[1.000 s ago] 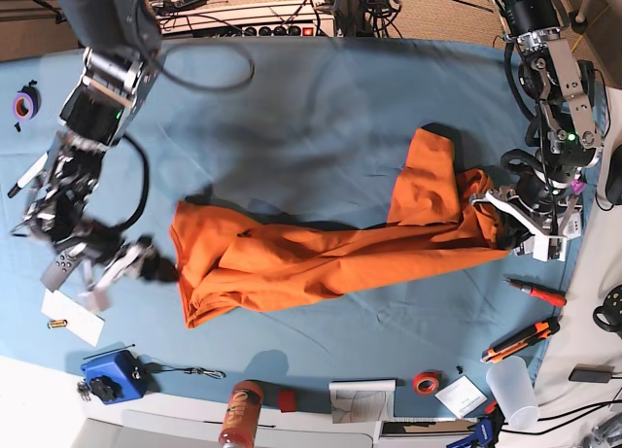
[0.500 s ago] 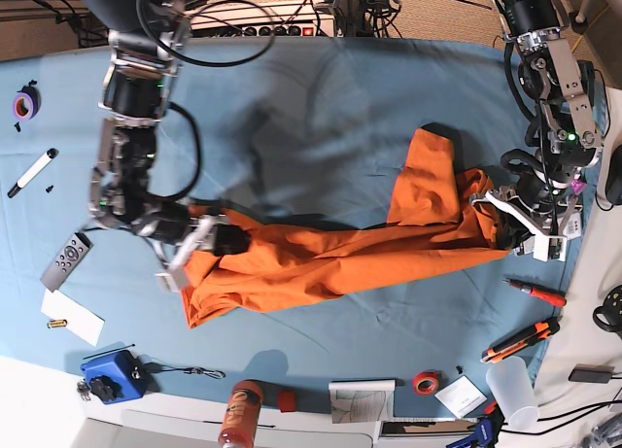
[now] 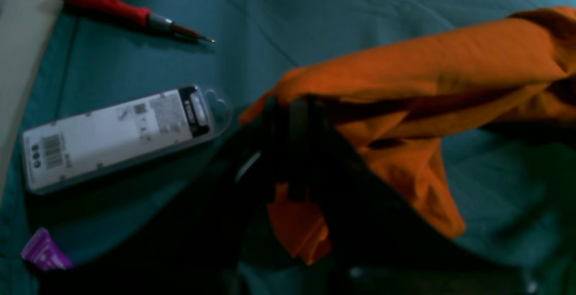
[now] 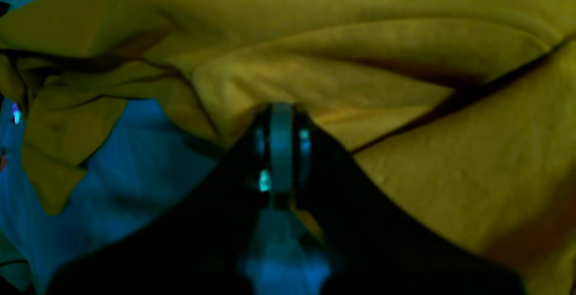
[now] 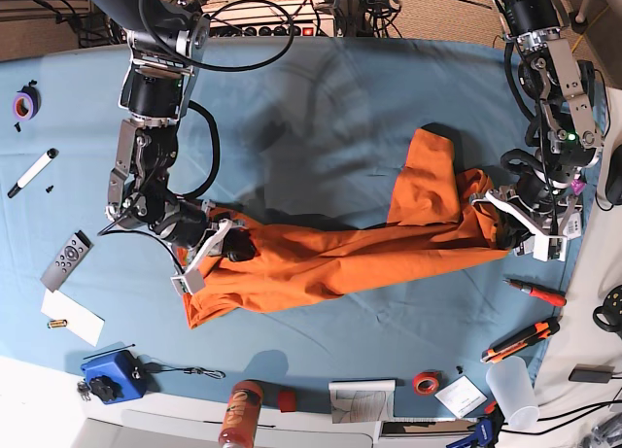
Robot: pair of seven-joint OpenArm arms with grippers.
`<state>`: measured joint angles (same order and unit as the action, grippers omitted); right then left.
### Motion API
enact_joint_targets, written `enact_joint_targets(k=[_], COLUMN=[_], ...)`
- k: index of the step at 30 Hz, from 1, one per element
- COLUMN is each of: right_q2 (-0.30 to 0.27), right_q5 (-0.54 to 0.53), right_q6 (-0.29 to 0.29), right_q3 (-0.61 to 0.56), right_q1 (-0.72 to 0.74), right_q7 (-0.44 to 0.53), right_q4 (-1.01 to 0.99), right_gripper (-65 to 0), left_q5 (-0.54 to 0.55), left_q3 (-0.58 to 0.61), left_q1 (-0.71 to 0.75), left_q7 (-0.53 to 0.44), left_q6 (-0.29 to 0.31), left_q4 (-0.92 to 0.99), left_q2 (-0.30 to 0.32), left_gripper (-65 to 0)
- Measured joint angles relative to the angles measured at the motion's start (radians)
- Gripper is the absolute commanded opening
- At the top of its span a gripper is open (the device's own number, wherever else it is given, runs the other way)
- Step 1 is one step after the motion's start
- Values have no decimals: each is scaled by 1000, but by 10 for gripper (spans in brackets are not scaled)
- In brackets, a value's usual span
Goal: Layout the t-shirt on the table in an organized manner, then fold the t-shirt properly
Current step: 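Drag the grasped t-shirt edge away from the left gripper with the right gripper, then lift the t-shirt with both grippers and shake it out spread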
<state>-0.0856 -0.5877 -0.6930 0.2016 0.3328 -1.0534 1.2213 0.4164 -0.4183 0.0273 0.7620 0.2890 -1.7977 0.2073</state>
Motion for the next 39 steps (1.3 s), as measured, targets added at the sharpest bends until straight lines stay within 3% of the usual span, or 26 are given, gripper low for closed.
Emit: enact_joint_targets(k=[6,11,18,23,29,39], right_q2=[0,0,-1,1,-6,-66], right_q5=[-40,-135,-173,-298,-396,-492], right_q6=[0,2,-3,-4,-4,-4], right_q3=[6,84,159,237,344,348], right_q1=[7,12,10,2,-2,-47], right_q7=[0,-26,-102,-167,-233,-248], right_q4=[10,193,359,390,452,612], right_gripper=[-650,-650,-650,-650,-650,-650], left_q5=[0,0,0,19,48,58], left_q3=[0,0,0,0,-10,-93], left_q1=[0,0,0,3,42,161], left_q7=[0,0,6,148,189,181], left_q6=[0,0,0,-1,-30,-10], left_q4=[0,0,0,-20,-178,-500], left_q2=[0,0,0,1,0,1], left_gripper=[-650,-650,-650,-650,-650,-650])
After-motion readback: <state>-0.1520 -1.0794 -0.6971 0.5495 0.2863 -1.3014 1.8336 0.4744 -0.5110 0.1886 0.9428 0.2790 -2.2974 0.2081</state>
